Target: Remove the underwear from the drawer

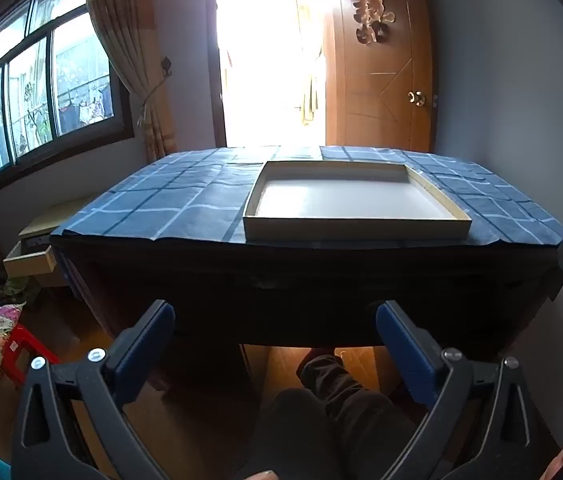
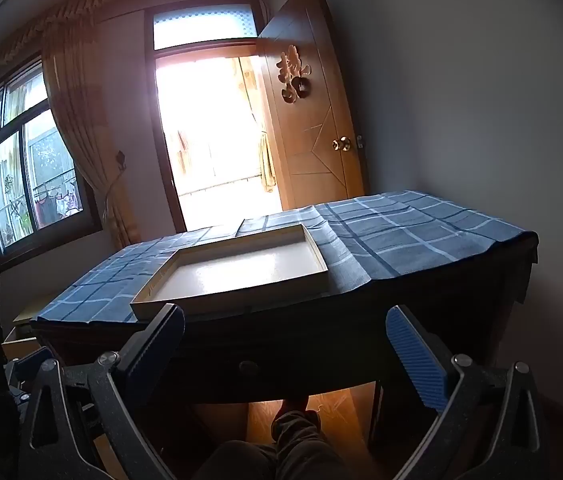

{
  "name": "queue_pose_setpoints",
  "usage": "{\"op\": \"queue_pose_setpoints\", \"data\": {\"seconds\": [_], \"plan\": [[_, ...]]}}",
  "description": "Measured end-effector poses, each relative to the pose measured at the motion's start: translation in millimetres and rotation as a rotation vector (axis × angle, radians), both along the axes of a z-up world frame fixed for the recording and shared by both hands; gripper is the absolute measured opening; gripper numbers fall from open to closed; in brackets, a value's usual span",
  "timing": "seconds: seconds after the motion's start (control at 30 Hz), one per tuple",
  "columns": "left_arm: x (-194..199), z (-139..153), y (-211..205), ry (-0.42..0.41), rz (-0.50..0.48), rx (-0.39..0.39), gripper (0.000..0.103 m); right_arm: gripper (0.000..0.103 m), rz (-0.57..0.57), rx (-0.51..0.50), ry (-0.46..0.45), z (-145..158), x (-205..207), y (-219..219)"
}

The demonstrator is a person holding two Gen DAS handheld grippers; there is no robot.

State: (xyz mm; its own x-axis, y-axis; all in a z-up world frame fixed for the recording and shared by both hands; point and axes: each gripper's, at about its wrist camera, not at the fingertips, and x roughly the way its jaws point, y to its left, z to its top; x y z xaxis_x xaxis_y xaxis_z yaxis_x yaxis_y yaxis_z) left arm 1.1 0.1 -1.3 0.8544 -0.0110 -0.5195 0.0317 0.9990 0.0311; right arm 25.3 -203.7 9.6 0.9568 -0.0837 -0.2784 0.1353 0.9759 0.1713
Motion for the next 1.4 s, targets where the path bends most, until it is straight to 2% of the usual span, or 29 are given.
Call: {"op": "queue_pose_setpoints", "data": {"seconds": [0.13, 0.2, 0.3, 0.4, 1.4], "plan": [[0, -2, -12, 0.031, 0.001, -0.011, 0.102, 0.102, 0.0, -0.004, 0.002, 0, 1, 0], [-1, -1, -2, 0.035, -0.003, -0.037, 0.102, 0.102, -0.001, -0.005, 0.001, 0, 1, 1], [4, -4, -5, 0.05, 0.003, -0.02, 0.102, 0.102, 0.004, -0.003, 0.006, -1, 3, 1], [3, -4, 4, 0.041, 0.0, -0.035, 0.102, 0.102, 0.006, -0.001, 0.019, 0, 3, 2], [0, -2, 6, 0.021, -0.009, -0.012, 0.102, 0.102, 0.005, 0.004, 0.025, -4, 7, 3]]}}
